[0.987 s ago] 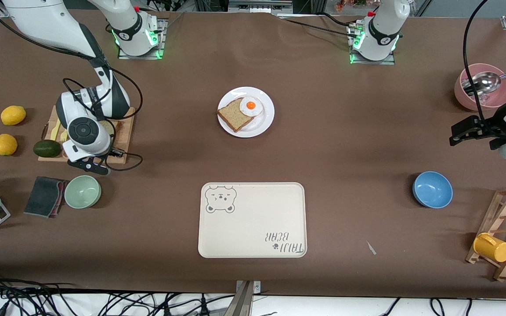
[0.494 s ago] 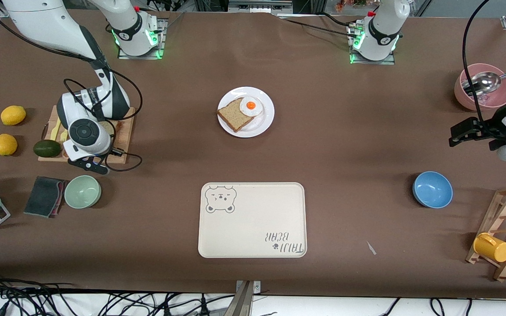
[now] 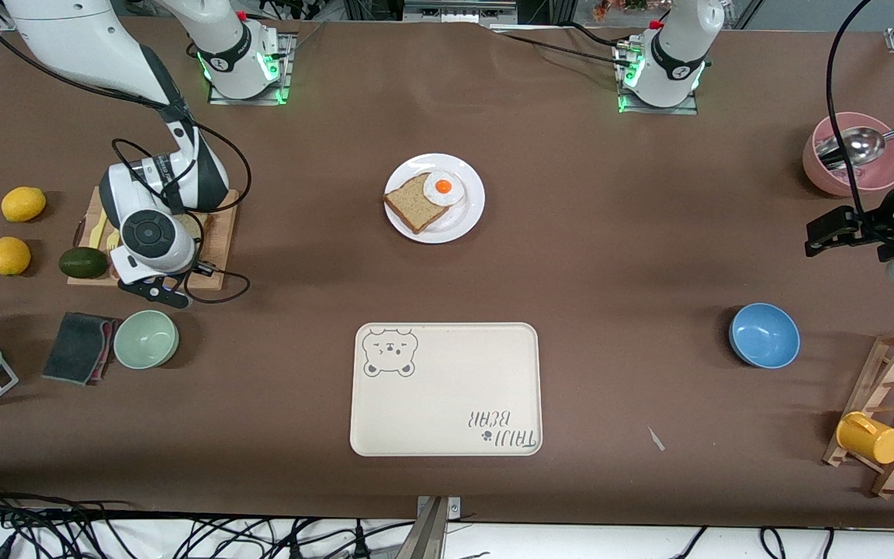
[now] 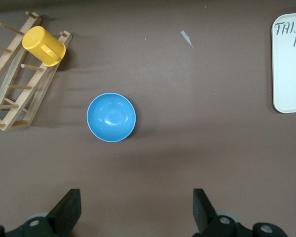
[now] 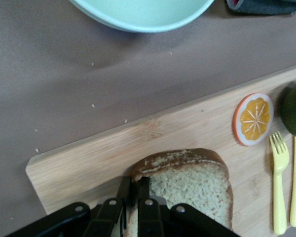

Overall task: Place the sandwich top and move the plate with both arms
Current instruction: 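Close the right gripper on the bread slice's crust, then lift the bread slice off the cutting board with the right gripper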

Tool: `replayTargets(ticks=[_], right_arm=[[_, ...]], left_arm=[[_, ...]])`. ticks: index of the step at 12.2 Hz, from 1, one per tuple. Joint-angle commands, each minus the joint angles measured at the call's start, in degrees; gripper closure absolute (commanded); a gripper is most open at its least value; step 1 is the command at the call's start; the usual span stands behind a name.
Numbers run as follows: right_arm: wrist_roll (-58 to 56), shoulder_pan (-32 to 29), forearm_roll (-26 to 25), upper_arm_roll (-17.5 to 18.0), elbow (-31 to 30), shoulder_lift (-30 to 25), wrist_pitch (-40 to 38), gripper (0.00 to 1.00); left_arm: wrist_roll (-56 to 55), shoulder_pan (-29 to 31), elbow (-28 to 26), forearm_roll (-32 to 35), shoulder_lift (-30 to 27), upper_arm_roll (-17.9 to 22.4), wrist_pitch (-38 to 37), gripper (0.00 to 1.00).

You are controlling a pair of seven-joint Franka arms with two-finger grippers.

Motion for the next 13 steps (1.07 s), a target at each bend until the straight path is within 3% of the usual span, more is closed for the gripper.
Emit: replayTargets(ticks=[1, 4, 7, 10, 13], right_arm=[[1.43, 0.3, -1.13, 0.47, 0.38, 0.05, -1.42, 1.0], [1.34, 1.0, -0.7, 2.05, 5.11, -0.4, -9.91, 1.0], [1.61, 1.09, 0.88, 6.0, 10.74, -0.4, -19.07, 1.0], [1.87, 4.23, 7.1, 7.16, 17.24, 0.22, -27.59, 1.0], [9.67, 10.46, 13.17, 7.24, 19.11, 0.31, -29.82, 1.0]], left_arm=[[1.15, 0.08, -0.38, -0.75, 0.19, -0.07, -0.82, 0.0], [1.23, 0.0, -1.44, -1.12, 1.41, -0.07, -2.05, 0.0], [1.23, 0.08, -1.09, -1.03, 1.33, -0.07, -2.14, 0.0], [0.27, 0.34, -0.82, -1.02, 1.42, 0.19, -2.05, 0.0], [0.35, 2.71, -0.65, -1.03, 1.42, 0.28, -1.53, 0.0]])
